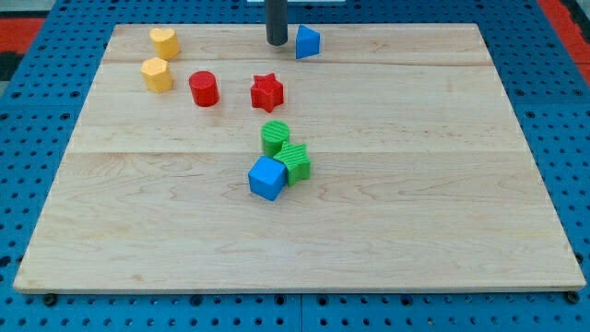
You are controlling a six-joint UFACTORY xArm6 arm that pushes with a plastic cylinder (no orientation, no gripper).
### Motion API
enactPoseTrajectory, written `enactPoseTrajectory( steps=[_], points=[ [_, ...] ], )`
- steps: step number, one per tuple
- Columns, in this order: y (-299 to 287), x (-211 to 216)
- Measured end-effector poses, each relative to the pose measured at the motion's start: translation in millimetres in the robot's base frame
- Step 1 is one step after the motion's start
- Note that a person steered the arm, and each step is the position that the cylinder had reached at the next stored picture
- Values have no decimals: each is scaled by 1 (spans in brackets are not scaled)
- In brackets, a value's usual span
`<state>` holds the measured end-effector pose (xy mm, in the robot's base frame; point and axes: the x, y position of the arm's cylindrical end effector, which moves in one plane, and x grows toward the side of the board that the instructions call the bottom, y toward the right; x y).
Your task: Point your arm to the yellow heart
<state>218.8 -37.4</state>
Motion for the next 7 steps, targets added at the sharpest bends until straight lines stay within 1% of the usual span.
enactPoseTrajectory(
  steps=[1, 3, 4, 5, 6, 7],
  points=[
    [-28, -26],
    [-124, -21],
    [-84, 13],
    [-61, 32],
    [-68, 62],
    [-70, 62]
  ],
)
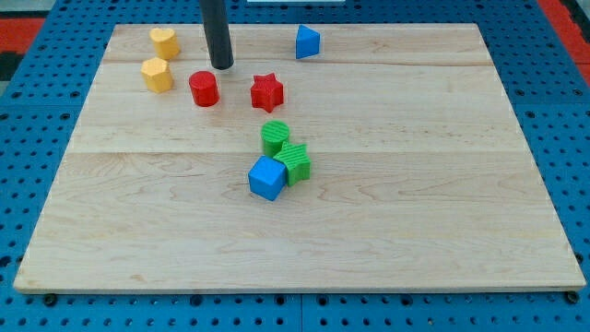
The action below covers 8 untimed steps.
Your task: Point your arm to the yellow heart
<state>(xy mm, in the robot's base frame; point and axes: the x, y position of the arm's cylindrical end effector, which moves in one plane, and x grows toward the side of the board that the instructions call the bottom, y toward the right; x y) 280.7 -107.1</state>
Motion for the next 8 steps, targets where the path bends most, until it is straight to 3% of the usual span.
enactPoseTrajectory(
  steps=[4, 7, 8],
  points=[
    [-2, -3],
    [-84, -13],
    [-116, 2]
  ],
)
